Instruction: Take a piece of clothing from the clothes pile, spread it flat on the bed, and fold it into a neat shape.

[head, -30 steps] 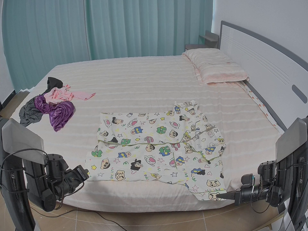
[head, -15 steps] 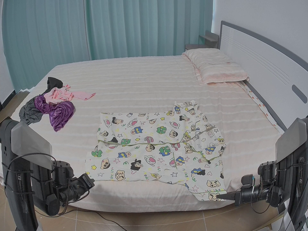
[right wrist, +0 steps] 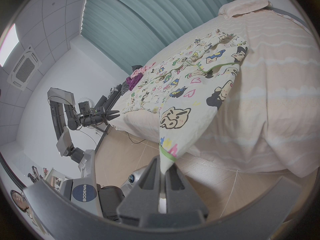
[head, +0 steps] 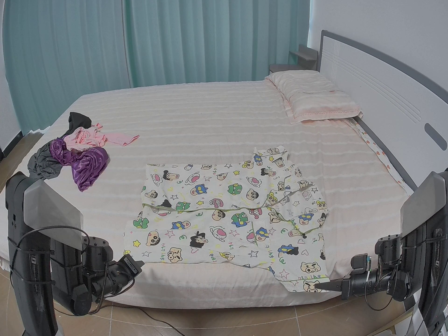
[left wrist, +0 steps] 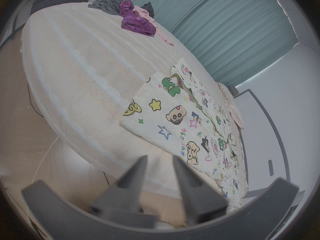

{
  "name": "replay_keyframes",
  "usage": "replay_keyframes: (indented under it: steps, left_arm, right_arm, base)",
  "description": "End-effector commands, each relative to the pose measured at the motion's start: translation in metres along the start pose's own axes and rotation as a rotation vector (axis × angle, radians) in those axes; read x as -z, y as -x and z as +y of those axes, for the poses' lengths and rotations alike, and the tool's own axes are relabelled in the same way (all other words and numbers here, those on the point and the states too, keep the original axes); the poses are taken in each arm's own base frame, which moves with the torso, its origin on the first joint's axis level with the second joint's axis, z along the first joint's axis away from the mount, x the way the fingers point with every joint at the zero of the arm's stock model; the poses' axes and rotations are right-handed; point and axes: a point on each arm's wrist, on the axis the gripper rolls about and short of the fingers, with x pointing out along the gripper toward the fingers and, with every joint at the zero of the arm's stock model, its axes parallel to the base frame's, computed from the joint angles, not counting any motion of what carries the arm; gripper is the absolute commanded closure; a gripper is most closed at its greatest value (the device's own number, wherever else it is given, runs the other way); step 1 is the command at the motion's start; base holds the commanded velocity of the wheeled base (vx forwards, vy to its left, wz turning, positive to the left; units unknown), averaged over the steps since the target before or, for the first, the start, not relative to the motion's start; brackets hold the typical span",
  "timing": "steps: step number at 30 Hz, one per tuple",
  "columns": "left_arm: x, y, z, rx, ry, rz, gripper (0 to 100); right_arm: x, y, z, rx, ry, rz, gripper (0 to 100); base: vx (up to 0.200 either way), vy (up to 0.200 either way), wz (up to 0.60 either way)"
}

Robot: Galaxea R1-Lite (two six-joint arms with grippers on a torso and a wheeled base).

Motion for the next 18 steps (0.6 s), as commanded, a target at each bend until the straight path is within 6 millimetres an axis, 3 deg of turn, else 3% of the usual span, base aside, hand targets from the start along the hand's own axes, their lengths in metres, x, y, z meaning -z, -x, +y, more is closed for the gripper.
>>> replay_keyframes:
  steps: [1, 6, 18]
  left_arm:
    - [0.0, -0.009, 0.0, -0.03, -0.003, -0.053, 0]
    - [0.008, -0.027, -0.004, -0.075, -0.029, -0.127, 0]
    - [0.011, -0.043, -0.017, -0.045, -0.047, -0.129, 0]
  right_arm:
    - [-0.001, -0.001, 0.0, -0.002, 0.006, -0.005, 100]
    - [0.0, 0.0, 0.0, -0.001, 0.005, -0.004, 100]
    - [0.0, 0.0, 0.0, 0.0, 0.007, -0.005, 100]
  base:
    - [0.0, 0.0, 0.0]
    - [0.0, 0.0, 0.0]
    - [0.0, 0.0, 0.0]
